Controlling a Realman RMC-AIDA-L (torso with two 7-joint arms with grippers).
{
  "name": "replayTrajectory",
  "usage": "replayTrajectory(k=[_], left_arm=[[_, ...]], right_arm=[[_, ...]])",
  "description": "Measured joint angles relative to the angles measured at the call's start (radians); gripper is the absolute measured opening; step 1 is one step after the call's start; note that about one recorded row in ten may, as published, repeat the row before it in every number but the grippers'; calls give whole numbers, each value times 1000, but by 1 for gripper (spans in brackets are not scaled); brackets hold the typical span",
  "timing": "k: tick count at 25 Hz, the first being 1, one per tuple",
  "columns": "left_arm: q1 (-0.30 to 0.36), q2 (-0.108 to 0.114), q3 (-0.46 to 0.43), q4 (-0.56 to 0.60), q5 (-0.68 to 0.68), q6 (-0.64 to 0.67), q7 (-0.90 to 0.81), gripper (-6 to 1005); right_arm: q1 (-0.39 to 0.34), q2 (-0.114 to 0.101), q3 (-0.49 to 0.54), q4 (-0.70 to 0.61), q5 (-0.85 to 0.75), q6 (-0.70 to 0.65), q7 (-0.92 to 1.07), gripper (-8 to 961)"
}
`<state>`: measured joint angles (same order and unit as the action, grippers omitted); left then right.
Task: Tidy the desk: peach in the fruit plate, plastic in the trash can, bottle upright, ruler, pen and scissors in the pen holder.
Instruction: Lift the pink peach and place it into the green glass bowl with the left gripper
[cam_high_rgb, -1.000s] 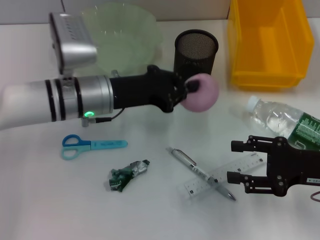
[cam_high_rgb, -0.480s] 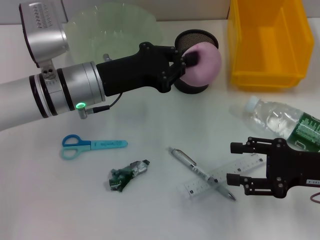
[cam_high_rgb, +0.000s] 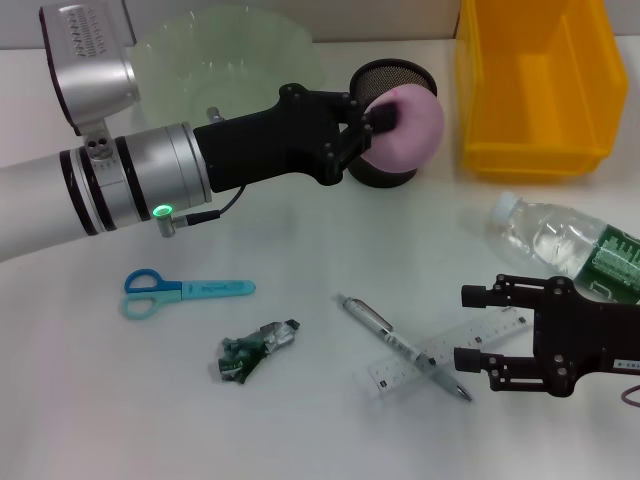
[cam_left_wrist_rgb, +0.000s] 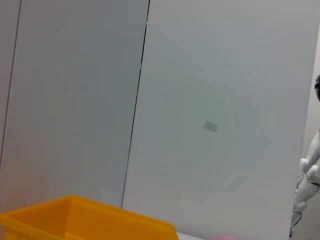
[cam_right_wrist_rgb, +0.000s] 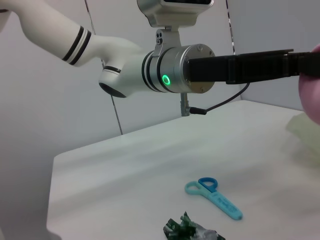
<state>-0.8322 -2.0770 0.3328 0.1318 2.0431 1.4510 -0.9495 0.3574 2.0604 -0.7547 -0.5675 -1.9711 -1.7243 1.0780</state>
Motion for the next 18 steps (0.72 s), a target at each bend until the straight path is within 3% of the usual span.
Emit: replayTrajectory(k=[18], left_arm=[[-5, -2, 0, 0, 0, -5, 0, 44]], right_arm=[[-1, -5, 0, 0, 0, 0, -3, 735]])
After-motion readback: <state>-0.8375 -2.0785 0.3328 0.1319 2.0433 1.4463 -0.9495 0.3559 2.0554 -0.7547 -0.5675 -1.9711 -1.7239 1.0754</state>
